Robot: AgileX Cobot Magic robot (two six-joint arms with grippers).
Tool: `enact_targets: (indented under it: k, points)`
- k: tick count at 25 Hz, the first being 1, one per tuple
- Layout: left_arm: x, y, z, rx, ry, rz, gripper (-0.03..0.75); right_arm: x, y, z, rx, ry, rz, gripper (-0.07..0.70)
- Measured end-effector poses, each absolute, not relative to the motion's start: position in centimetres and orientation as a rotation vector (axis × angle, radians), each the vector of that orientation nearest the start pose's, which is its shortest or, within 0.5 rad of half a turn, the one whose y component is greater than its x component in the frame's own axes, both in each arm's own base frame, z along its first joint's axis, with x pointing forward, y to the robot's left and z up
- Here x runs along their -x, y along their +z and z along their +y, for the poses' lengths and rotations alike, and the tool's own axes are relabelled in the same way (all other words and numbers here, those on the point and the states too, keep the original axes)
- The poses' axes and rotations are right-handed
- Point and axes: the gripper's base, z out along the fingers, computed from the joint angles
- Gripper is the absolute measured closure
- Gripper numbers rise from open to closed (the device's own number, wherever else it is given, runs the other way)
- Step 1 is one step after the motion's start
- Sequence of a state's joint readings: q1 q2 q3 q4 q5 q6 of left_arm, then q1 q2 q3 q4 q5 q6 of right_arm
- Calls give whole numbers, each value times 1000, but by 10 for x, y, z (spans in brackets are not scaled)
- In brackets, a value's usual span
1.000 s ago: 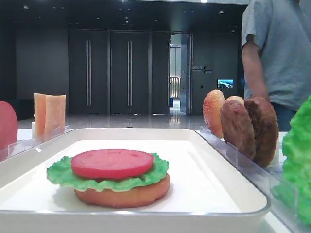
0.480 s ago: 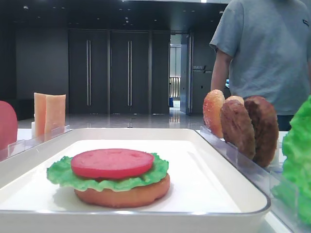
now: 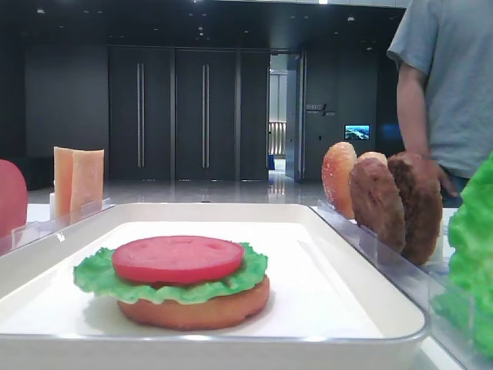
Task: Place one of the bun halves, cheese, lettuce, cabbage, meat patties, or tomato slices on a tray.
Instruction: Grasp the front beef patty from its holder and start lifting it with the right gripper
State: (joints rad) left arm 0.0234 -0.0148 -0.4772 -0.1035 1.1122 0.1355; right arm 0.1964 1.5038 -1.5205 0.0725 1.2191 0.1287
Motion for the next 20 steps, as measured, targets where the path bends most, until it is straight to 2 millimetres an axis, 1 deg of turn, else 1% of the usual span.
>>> enact_targets:
  k: [3,7,9,11,16,20]
  points:
    - [7,267,-9,-125,-29,2096,722,-294,374,89,114,224,2698,197]
    - [7,267,-9,-125,-29,2096,722,-286,374,113,153,243,2704,197]
    - [7,267,-9,-125,-29,2096,722,-284,371,122,159,254,2715,197]
    - [7,267,-9,-125,-29,2096,722,-284,365,132,167,253,2736,193]
    - [7,267,-9,-125,-29,2096,722,-285,348,160,242,181,2775,184]
    - [7,267,-9,-125,-29,2096,722,-287,334,173,255,117,2798,183]
